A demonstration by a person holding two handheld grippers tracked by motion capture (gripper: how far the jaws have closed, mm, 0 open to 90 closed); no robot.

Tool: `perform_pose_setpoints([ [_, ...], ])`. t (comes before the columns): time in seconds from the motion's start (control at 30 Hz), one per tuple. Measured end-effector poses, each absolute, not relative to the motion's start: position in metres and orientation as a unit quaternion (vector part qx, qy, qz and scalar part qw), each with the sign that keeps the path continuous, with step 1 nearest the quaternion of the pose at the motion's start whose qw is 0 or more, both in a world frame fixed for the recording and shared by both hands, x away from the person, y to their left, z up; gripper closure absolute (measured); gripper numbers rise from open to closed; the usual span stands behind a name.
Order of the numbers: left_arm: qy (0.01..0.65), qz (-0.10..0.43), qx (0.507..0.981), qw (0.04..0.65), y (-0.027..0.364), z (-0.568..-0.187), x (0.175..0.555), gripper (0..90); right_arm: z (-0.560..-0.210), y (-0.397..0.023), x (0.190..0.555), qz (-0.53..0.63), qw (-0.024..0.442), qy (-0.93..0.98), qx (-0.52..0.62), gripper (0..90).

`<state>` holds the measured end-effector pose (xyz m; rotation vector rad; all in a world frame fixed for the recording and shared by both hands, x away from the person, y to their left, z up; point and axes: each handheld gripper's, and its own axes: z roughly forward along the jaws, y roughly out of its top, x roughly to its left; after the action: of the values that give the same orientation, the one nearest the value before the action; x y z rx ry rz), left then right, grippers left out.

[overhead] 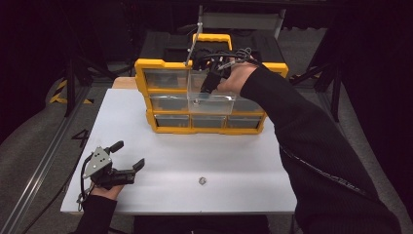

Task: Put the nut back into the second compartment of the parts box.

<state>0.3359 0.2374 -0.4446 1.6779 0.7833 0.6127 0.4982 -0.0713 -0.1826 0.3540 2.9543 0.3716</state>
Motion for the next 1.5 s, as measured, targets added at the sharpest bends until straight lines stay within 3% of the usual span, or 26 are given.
perform_pose_setpoints([
  [0.33, 0.332, 0.26, 0.713, 0.56, 0.237, -0.445, 0.336, 3.3, -0.166, -0.078, 0.488, 0.137, 0.092, 0.979, 0.117, 62.4],
  [0.6, 0.333, 0.26, 0.71, 0.563, 0.237, -0.445, 0.336, 3.3, -0.139, -0.095, 0.473, 0.17, 0.115, 0.971, 0.124, 49.7],
  [0.83, 0.332, 0.258, 0.715, 0.559, 0.236, -0.445, 0.336, 3.3, -0.129, -0.107, 0.443, 0.197, 0.131, 0.964, 0.122, 31.8],
  [1.07, 0.332, 0.258, 0.714, 0.56, 0.235, -0.445, 0.336, 3.3, -0.135, -0.111, 0.419, 0.205, 0.132, 0.964, 0.109, 26.5],
  [1.5, 0.333, 0.258, 0.713, 0.56, 0.235, -0.445, 0.336, 3.3, -0.182, -0.116, 0.385, 0.211, 0.109, 0.967, 0.096, 21.1],
])
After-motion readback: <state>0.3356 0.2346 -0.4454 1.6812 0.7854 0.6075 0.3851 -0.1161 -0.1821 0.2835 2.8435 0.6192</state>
